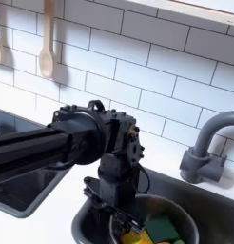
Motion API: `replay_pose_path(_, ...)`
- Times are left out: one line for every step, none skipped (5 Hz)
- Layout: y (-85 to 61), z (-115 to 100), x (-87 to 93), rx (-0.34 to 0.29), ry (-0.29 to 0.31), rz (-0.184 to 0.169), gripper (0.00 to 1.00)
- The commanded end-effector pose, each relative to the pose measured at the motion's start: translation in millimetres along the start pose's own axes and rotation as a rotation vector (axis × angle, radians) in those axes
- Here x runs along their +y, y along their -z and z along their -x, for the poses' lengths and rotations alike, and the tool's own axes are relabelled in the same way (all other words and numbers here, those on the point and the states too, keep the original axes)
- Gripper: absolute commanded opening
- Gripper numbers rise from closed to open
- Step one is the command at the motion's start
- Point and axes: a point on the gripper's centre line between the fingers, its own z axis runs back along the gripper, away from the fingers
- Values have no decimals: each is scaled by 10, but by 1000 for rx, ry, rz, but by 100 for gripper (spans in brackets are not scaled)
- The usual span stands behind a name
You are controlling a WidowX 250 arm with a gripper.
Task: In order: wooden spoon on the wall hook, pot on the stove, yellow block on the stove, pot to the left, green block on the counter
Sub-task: 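Take the pot out of the sink and put it on the stove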
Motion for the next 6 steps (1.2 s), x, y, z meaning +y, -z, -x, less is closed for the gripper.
replay_pose_path(-225,18,4,-65,-47,0,0)
replay_pose_path(-372,22,24,-110,-50,-1,0)
replay_pose_path(-539,-33,37,-158,-71,-3,0)
replay_pose_path(-552,-29,77,-159,-80,-2,0)
replay_pose_path(-641,-64,106,-181,-85,-11,0)
replay_pose_path(-710,-104,163,-192,-103,-2,0)
